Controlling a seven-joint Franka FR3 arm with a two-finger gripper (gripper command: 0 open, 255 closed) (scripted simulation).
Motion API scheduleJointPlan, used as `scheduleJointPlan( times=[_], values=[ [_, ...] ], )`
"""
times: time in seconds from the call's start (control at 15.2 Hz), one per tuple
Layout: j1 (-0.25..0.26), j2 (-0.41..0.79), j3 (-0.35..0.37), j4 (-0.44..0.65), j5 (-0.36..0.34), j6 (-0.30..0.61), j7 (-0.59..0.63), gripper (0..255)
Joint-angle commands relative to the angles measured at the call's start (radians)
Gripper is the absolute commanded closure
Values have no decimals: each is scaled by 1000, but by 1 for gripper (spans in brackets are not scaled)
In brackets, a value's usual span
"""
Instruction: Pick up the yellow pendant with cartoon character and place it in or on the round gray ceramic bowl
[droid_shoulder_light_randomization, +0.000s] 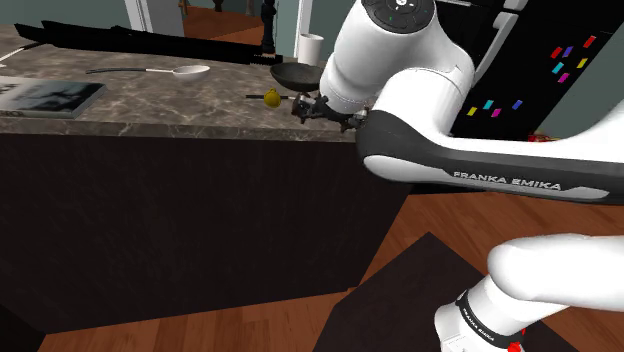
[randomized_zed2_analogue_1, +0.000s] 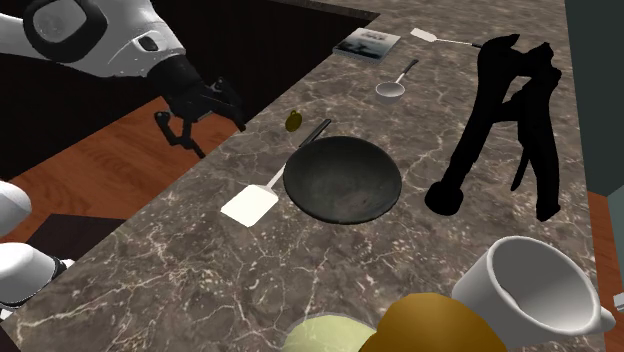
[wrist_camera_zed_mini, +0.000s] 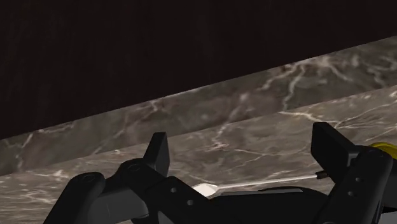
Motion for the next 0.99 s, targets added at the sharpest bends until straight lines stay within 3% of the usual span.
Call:
scheduleJointPlan(
  times=[0.0, 0.26, 0.33, 0.4, 0.92],
  values=[
    [-113, 23, 118, 50, -51, 137, 132, 0],
    [-373, 33, 370, 225, -193, 100, 370, 0],
    [-290, 17, 307, 197, -155, -245, 306, 0],
    [-289, 20, 307, 197, -158, -246, 308, 0],
    [-482, 20, 473, 302, -238, 27, 451, 0]
  ],
)
